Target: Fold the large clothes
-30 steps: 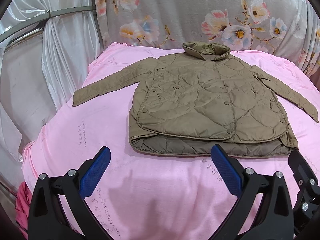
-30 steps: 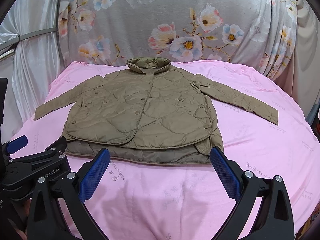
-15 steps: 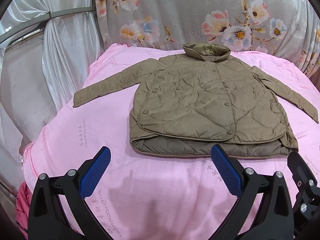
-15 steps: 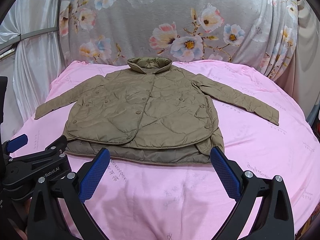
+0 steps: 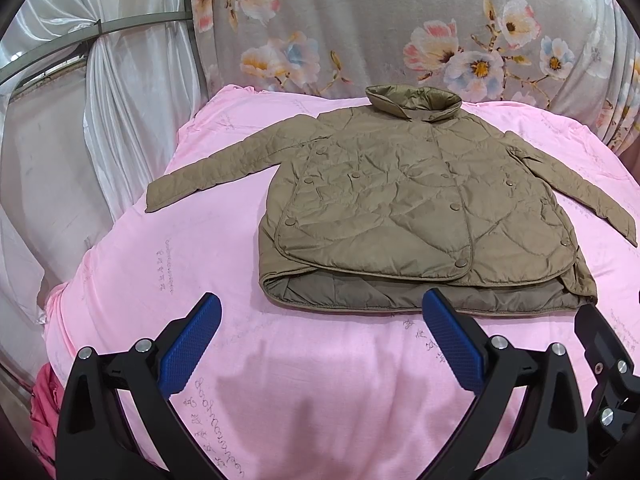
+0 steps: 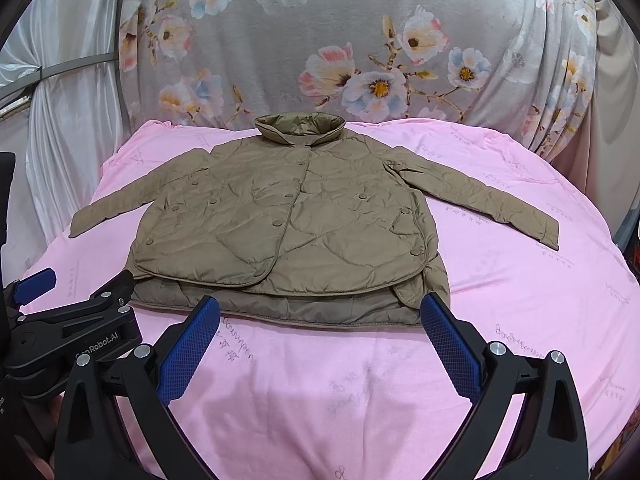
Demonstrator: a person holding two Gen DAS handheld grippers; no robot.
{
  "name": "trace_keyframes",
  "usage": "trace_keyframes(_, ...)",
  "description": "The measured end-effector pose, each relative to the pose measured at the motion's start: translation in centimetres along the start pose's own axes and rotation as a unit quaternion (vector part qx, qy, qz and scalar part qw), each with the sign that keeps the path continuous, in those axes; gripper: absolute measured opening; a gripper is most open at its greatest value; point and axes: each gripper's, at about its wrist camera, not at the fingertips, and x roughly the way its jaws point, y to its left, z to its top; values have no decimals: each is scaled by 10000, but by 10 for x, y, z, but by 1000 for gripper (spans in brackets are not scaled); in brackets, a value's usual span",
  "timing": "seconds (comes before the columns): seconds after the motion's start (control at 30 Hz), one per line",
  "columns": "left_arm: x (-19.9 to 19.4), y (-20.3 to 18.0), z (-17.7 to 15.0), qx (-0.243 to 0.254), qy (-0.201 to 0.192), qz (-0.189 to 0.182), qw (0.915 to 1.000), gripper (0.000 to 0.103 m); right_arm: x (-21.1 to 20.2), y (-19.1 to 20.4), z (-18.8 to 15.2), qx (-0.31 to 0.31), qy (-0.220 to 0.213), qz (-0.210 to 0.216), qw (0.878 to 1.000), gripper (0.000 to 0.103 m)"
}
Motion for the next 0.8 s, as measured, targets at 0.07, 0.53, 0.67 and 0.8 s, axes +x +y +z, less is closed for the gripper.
trace_keyframes(0.07,0,0,0,-1,2,-1,10000,98,0,-1,0,-3,-1,4,10000,98)
trace_keyframes(0.53,3,-2,-4,-38,6,43,10000,98,0,0,0,6,15,6,10000,98)
trace_keyframes(0.67,4,-2,-4,-42,11,34,10000,98,4,5,-3,-7,37,12,10000,98)
trace_keyframes(0.8,4,-2,-5,-44,9,32,10000,98,7,6,-6,3,69,31,10000,98)
